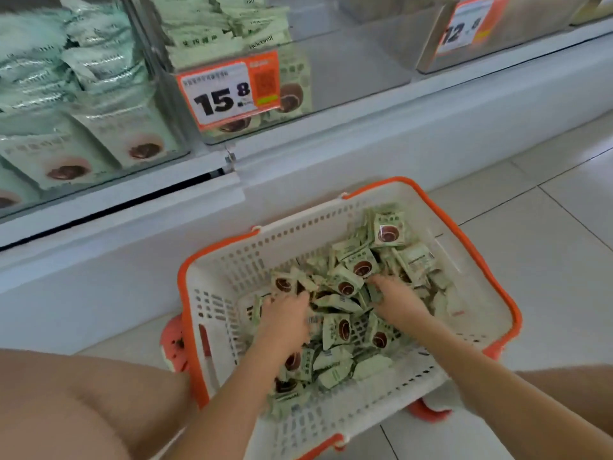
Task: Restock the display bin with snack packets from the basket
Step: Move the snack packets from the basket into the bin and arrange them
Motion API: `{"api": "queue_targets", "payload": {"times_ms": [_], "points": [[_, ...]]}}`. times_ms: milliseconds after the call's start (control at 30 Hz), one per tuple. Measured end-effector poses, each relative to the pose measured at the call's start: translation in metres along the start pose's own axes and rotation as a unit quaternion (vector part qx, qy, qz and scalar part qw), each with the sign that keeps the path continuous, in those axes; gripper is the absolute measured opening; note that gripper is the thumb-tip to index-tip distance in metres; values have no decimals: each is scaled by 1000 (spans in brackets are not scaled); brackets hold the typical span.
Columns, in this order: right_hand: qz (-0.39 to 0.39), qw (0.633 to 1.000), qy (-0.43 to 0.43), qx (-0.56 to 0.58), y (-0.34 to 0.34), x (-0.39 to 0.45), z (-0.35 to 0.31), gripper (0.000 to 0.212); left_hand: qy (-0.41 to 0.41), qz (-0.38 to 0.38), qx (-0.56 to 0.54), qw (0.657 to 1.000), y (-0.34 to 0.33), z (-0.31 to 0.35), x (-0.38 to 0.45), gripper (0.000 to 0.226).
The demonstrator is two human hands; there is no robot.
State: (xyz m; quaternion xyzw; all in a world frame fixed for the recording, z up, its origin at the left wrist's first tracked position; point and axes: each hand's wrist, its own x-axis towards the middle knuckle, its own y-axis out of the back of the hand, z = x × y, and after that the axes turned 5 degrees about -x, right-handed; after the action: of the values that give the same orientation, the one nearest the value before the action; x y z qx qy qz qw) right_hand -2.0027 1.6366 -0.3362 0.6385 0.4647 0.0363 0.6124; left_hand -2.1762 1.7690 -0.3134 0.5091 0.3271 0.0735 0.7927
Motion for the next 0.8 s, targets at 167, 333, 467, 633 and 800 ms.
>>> {"api": "queue_targets", "payload": {"times_ms": [167, 333, 467, 633, 800], "points": [[22, 998, -56, 29, -20, 33, -27, 56, 26, 29, -47, 998, 4, -7, 25, 24], [13, 992, -77, 96, -24, 51, -38, 42, 12, 29, -73, 997, 1, -1, 42, 51], [-3, 937, -68, 342, 7, 38, -35, 36, -23, 60, -85, 994, 4, 8, 46, 100], [-71, 868, 3, 492, 45, 0, -33, 27, -65, 159, -126, 977, 42, 20, 35, 97], [-51, 869, 70, 487, 80, -40, -43, 42, -117, 167, -109, 973, 96, 30, -1, 92]]}}
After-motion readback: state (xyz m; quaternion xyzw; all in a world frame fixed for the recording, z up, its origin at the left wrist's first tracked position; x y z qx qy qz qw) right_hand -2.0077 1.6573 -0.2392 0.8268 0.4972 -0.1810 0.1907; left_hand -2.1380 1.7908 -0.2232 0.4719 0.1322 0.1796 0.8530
